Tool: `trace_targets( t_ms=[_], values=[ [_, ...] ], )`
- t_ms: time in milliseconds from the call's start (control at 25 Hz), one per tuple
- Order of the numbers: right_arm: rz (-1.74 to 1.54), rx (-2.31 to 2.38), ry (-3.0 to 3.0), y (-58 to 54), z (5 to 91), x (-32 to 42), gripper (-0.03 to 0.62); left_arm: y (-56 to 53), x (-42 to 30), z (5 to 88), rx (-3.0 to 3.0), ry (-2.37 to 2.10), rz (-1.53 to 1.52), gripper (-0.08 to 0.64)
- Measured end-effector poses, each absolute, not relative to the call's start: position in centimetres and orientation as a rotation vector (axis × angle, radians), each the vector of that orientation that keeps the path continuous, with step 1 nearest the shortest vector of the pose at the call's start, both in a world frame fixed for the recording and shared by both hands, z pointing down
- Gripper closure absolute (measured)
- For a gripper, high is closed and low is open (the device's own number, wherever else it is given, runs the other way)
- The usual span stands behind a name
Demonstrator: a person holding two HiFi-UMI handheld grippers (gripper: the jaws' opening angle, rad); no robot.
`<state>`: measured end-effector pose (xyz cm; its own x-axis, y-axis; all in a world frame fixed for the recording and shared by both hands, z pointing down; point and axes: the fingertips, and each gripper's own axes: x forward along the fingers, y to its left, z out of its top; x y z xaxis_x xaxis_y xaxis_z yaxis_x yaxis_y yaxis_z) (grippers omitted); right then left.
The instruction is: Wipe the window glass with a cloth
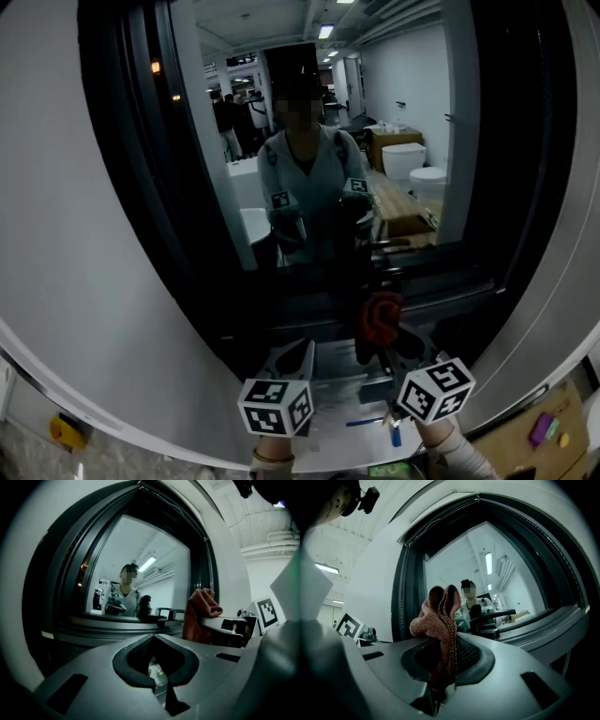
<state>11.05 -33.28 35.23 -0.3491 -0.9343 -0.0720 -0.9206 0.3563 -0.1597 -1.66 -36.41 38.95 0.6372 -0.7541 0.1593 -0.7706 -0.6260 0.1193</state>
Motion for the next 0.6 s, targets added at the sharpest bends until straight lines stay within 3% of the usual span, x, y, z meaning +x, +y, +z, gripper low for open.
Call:
trace_targets(
  t_ms=[600],
  values=[
    [-0.159, -1.706, 2.524, -32.0, 37.2, 8.4, 0.540, -35.0, -2.7, 39.5, 2.656, -1.283, 0.126, 0.555]
  ],
)
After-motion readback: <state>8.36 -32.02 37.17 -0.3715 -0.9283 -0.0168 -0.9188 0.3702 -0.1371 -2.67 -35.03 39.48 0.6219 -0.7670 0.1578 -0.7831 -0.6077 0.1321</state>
